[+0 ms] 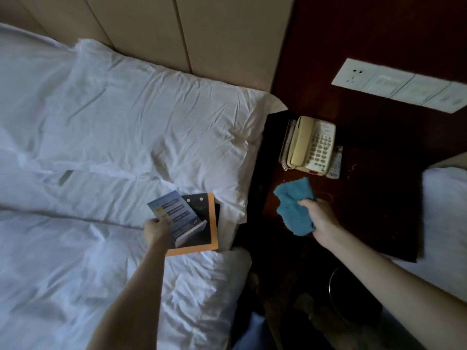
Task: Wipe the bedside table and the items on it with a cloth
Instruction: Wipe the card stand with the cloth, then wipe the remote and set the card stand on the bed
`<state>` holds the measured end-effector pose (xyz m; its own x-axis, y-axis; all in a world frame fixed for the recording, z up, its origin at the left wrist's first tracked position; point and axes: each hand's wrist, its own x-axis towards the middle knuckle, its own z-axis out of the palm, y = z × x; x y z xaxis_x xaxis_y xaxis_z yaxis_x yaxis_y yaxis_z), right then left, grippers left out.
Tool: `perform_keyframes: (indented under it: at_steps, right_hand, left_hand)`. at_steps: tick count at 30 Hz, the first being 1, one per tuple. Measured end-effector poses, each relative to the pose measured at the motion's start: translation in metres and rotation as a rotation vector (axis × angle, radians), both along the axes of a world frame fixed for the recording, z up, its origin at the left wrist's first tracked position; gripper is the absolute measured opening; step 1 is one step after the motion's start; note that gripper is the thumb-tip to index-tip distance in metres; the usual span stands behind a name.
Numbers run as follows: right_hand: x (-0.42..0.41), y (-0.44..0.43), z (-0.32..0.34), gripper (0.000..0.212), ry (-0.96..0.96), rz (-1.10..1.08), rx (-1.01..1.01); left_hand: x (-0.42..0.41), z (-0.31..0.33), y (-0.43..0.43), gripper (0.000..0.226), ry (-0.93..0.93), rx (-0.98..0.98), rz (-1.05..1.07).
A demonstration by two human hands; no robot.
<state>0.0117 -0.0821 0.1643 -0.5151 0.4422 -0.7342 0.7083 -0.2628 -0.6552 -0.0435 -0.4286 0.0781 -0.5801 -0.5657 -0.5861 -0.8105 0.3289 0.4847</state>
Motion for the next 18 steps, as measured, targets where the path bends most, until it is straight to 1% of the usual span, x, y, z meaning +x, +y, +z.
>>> perform_keyframes:
  at_steps: [4, 7, 10, 12, 15, 17, 18]
  right_hand:
    - [-0.005, -0.008, -0.005, 0.02, 0.016, -0.038, -0.03]
    - [-0.008, -0.01, -0.005, 0.024, 0.053, -0.073, -0.081]
    - [-0.008, -0.007, -0.003, 0.023, 0.074, -0.093, -0.12]
    - [-0.006, -0.001, -0.001, 0.018, 0.092, -0.113, -0.138]
    - [0.004, 0.015, 0.001, 0.009, 0.089, -0.153, -0.15]
    - [0.012, 0.032, 0.001, 0.009, 0.084, -0.191, -0.15]
    - [0.017, 0.041, 0.001, 0.01, 0.086, -0.211, -0.148]
  left_hand:
    - [-0.006, 0.007, -0.001, 0.032, 0.026, -0.086, -0.087]
    - [-0.011, 0.019, 0.009, 0.03, 0.092, -0.082, -0.119]
    - [-0.015, 0.033, 0.031, 0.025, 0.202, -0.011, -0.171]
    - [-0.017, 0.04, 0.052, 0.019, 0.275, 0.09, -0.22]
    - [-0.019, 0.049, 0.088, 0.028, 0.308, 0.234, -0.332]
    - [-0.02, 0.052, 0.116, 0.032, 0.301, 0.306, -0.42]
    - [-0.02, 0.052, 0.131, 0.03, 0.295, 0.326, -0.46]
